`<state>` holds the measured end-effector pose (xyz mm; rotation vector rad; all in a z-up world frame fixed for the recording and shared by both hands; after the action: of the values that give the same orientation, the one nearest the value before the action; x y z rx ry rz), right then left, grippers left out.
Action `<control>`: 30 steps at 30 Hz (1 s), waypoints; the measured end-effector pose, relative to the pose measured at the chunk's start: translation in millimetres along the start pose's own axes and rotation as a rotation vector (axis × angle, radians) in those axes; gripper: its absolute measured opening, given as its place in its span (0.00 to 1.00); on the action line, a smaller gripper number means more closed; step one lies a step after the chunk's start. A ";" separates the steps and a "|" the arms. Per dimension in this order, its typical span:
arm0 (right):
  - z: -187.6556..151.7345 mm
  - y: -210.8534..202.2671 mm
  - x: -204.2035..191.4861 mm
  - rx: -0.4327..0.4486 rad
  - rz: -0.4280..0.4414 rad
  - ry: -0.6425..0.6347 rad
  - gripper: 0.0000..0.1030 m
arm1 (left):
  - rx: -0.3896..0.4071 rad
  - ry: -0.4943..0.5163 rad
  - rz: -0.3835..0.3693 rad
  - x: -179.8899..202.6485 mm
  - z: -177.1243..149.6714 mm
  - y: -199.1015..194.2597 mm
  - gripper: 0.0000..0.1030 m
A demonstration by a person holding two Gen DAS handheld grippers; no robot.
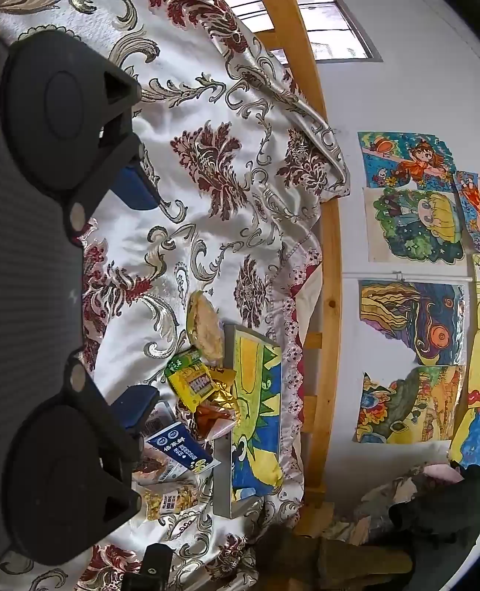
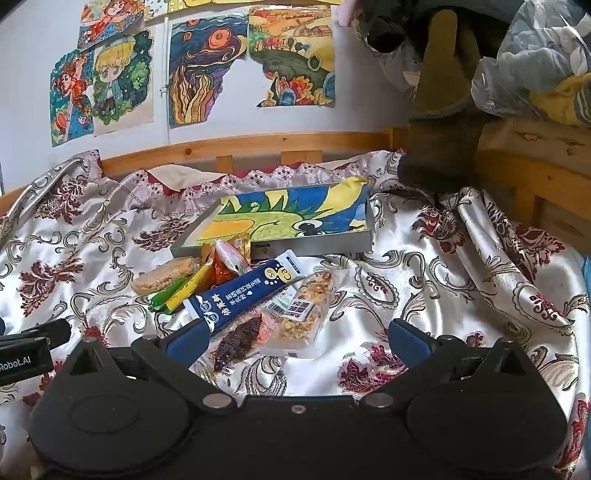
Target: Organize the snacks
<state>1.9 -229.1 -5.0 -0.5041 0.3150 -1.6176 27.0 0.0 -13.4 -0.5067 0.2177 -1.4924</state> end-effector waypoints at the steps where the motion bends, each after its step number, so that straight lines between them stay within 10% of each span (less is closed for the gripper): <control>1: -0.2 0.5 0.0 -0.009 0.002 0.002 0.99 | 0.001 0.001 0.000 0.1 0.0 0.0 1.00; 30: -0.1 1.3 0.2 -0.009 0.005 0.004 0.99 | -0.002 -0.002 -0.002 1.5 -5.4 1.4 1.00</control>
<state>3.0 -229.5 -5.7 -0.5064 0.3269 -1.6134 26.0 -2.5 -18.5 -0.5104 0.2173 -1.4941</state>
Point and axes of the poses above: each gripper's, at about its wrist camera, not at the fingertips, and y roughly the way its jaws point, x to its right, z to its top, the point moved 3 cm from there along y, roughly the way its jaws point, and after that the axes turned 11 degrees about -y, right-handed, at the moved point
